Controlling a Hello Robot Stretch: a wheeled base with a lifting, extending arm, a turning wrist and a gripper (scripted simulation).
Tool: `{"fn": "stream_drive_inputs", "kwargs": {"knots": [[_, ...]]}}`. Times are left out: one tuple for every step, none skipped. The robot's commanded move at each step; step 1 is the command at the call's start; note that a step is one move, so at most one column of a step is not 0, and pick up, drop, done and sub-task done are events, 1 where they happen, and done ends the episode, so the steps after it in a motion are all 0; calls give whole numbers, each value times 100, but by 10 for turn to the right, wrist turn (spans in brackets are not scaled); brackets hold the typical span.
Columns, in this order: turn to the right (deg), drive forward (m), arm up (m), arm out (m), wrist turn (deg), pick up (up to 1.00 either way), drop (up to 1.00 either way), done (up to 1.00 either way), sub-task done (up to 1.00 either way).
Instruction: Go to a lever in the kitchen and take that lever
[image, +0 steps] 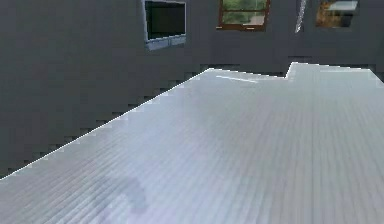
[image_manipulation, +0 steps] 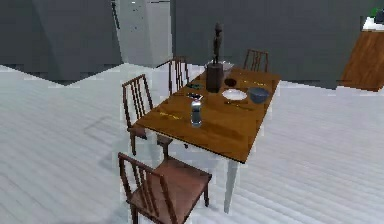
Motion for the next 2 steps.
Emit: {"fn": "stream_drive_inputs", "kwargs": {"knots": [[240, 0, 0, 0, 0, 0, 0, 0, 0], [0, 85, 0, 0, 0, 0, 0, 0, 0]]}}
